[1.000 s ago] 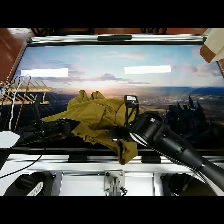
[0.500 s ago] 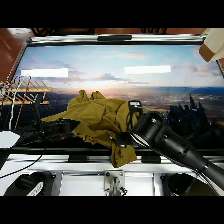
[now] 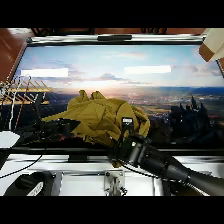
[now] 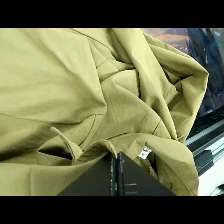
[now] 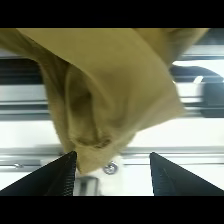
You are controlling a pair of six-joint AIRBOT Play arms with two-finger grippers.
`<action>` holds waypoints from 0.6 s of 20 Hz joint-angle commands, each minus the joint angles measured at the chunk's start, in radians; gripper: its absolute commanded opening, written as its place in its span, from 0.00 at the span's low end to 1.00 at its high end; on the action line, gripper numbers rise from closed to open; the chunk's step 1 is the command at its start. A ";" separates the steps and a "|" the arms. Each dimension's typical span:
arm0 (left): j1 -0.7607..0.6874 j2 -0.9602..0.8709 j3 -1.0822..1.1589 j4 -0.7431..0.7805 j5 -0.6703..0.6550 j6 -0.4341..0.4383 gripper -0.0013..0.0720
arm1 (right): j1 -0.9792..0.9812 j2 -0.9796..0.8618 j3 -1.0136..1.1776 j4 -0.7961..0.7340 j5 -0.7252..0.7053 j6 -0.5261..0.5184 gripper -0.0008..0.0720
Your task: Fold the shirts.
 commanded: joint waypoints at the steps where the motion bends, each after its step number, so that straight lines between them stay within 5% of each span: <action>1: 0.000 0.000 0.001 0.000 0.000 0.003 0.09 | 0.014 -0.061 -0.008 0.022 -0.076 0.050 0.77; 12: 0.000 0.000 0.001 0.000 0.001 0.003 0.09 | -0.041 -0.131 -0.008 0.023 0.026 0.085 0.76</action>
